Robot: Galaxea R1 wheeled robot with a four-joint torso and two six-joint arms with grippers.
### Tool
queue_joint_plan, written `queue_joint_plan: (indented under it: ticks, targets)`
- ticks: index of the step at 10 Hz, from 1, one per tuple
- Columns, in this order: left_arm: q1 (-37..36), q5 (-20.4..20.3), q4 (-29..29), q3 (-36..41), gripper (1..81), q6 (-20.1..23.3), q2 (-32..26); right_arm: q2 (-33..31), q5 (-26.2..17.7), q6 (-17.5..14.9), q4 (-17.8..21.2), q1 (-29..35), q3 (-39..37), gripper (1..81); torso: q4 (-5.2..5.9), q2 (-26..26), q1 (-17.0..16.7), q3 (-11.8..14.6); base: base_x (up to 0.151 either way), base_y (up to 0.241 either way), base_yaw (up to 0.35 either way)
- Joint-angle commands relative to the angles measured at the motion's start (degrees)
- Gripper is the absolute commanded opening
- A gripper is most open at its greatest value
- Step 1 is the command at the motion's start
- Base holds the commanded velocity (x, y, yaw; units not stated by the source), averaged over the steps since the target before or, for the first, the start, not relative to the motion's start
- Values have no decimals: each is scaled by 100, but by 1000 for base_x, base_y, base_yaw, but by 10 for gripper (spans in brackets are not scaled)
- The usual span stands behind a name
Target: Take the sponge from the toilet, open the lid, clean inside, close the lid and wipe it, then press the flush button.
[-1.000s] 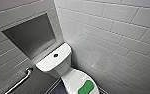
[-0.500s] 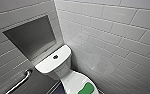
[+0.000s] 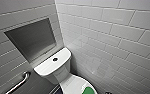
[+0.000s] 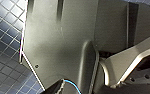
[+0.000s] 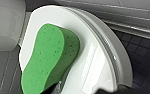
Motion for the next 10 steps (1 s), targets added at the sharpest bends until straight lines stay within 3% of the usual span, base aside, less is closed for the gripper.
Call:
queue_joint_plan:
  ticks: [1,2,3,5,10]
  targets:
    - [36,430,11,17,811,11,-49,-74,-214,12,130,599,162,811,0,-536,345,0,0,0,0]
    - [36,430,11,9,811,20,-49,-83,-214,12,130,617,170,811,0,-748,479,0,0,0,0]
    - [36,430,11,9,811,11,-40,-75,-214,12,130,643,170,811,0,-393,245,0,0,0,0]
    - [36,430,2,9,811,11,-49,39,-214,12,130,739,188,811,0,-629,396,0,0,0,0]
    - [36,430,-33,9,811,11,-40,857,-320,4,86,652,-436,811,0,-684,435,0,0,0,0]
